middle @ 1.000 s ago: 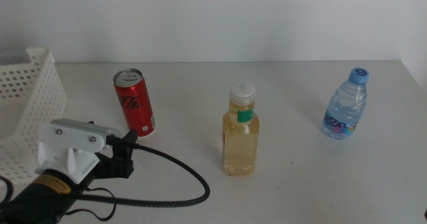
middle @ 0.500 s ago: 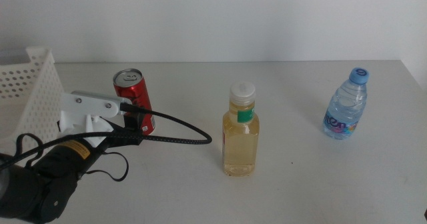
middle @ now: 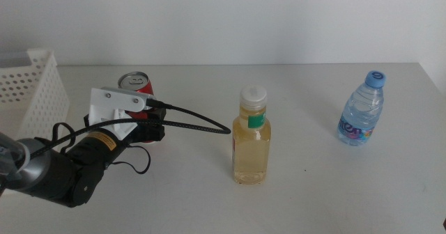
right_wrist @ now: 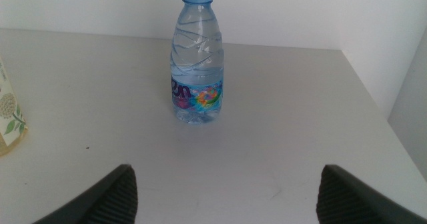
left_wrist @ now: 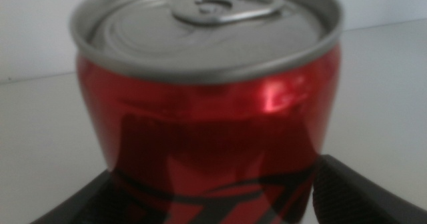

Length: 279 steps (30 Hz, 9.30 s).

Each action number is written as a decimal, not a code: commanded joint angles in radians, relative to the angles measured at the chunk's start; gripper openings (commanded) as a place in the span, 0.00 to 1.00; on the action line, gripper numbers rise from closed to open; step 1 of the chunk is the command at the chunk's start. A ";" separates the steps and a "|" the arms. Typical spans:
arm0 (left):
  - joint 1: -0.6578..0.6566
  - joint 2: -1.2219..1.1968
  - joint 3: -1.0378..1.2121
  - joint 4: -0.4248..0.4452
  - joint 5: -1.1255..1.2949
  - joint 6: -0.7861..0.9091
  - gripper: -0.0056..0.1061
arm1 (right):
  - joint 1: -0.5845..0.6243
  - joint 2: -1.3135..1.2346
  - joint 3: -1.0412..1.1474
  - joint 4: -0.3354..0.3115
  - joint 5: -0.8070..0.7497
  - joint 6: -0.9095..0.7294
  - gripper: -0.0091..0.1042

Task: Use arms to grab the bottles and put them into the dustbin to the left of the table.

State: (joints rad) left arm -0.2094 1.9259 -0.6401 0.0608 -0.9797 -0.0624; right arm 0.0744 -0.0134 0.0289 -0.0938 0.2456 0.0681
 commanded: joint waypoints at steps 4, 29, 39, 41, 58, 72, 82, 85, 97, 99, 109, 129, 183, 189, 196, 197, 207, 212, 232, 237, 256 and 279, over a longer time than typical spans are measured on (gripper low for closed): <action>0.002 -0.011 -0.058 -0.003 -0.078 -0.005 0.89 | -0.007 -0.021 -0.010 -0.010 -0.073 -0.011 0.72; 0.001 -0.414 -0.096 -0.048 0.476 -0.018 0.21 | -0.007 -0.021 -0.010 -0.009 -0.073 -0.011 0.72; 0.220 -0.548 -0.632 -0.173 1.617 0.211 0.21 | -0.007 -0.021 -0.010 -0.010 -0.073 -0.011 0.72; 0.294 -0.532 -0.731 -0.230 1.761 0.311 0.21 | -0.007 -0.021 -0.010 -0.010 -0.073 -0.011 0.72; 0.630 -0.221 -1.062 -0.271 2.094 0.455 0.21 | -0.007 -0.021 -0.010 -0.010 -0.073 -0.011 0.72; 0.629 -0.011 -1.062 -0.205 2.034 0.442 0.22 | -0.007 -0.021 -0.010 -0.010 -0.073 -0.011 0.72; 0.629 0.024 -1.062 -0.220 2.033 0.445 0.50 | -0.007 -0.021 -0.010 -0.010 -0.073 -0.011 0.72; 0.629 0.024 -1.062 -0.220 2.033 0.446 0.68 | -0.007 -0.021 -0.010 -0.010 -0.073 -0.011 0.72; 0.626 0.019 -1.207 -0.262 2.203 0.404 0.82 | -0.007 -0.021 -0.010 -0.010 -0.073 -0.012 0.72; 0.618 0.005 -1.237 -0.287 2.238 0.401 0.82 | -0.007 -0.021 -0.010 -0.010 -0.073 -0.012 0.72; 0.463 -0.196 -1.251 -0.288 2.246 0.467 0.82 | -0.007 -0.021 -0.010 -0.010 -0.073 -0.012 0.72; -0.208 -0.997 -0.158 -0.025 1.328 0.133 0.82 | -0.007 -0.021 -0.010 -0.010 -0.073 -0.012 0.72; -0.299 -0.499 0.139 0.520 0.294 -0.398 0.82 | -0.007 -0.021 -0.010 -0.010 -0.073 -0.012 0.72; -0.199 -0.367 0.080 0.738 0.157 -0.505 0.82 | -0.007 -0.021 -0.010 -0.010 -0.073 -0.012 0.72; -0.189 -0.236 -0.039 0.821 0.123 -0.546 0.82 | -0.007 -0.021 -0.010 -0.010 -0.073 -0.012 0.72; -0.189 -0.218 -0.052 0.823 0.122 -0.549 0.82 | -0.007 -0.021 -0.010 -0.010 -0.073 -0.012 0.72; -0.189 -0.084 -0.164 0.863 0.035 -0.569 0.82 | -0.007 -0.021 -0.010 -0.010 -0.073 -0.012 0.72; -0.199 -0.038 -0.199 0.861 0.007 -0.568 0.82 | -0.007 -0.021 -0.010 -0.010 -0.073 -0.012 0.72; -0.208 0.036 -0.294 0.886 -0.056 -0.578 0.39 | -0.007 -0.021 -0.010 -0.010 -0.073 -0.012 0.72; -0.208 -0.052 -0.294 0.887 0.025 -0.705 0.15 | -0.007 -0.021 -0.010 -0.010 -0.073 -0.012 0.72; -0.207 -0.575 -0.294 0.825 0.955 -0.826 0.11 | -0.007 -0.021 -0.010 -0.010 -0.073 -0.012 0.72; 0.169 -0.624 -0.769 0.230 1.881 0.009 0.11 | -0.007 -0.021 -0.010 -0.010 -0.073 -0.012 0.72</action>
State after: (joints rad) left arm -0.0782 1.3380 -1.3286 0.2986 0.9446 -0.1035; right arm 0.0744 -0.0134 0.0289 -0.0938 0.2456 0.0681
